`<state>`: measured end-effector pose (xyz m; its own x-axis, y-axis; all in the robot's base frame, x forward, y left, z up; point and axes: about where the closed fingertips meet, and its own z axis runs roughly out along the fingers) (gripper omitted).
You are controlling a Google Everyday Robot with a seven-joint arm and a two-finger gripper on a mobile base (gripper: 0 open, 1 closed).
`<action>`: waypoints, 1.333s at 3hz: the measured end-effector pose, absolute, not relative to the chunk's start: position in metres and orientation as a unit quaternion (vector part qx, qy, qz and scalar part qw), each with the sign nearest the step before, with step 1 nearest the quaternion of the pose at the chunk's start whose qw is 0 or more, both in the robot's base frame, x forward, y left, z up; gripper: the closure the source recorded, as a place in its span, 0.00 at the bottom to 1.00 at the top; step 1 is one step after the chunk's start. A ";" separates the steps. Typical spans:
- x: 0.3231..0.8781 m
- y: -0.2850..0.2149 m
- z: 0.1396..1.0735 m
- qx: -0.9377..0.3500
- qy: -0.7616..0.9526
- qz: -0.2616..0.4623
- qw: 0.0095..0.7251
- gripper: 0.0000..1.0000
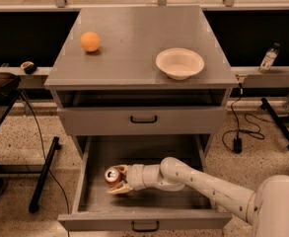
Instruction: Place coke can into middle drawer
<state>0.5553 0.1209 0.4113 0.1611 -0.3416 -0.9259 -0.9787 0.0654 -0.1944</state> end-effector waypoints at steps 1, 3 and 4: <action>0.555 0.121 0.411 -0.596 0.554 0.335 0.475 0.00; 0.555 0.097 0.417 -0.572 0.559 0.339 0.495 0.00; 0.555 0.097 0.417 -0.572 0.559 0.339 0.495 0.00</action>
Offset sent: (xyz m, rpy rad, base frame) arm 0.0000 0.0000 0.0000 0.0000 0.0000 0.0000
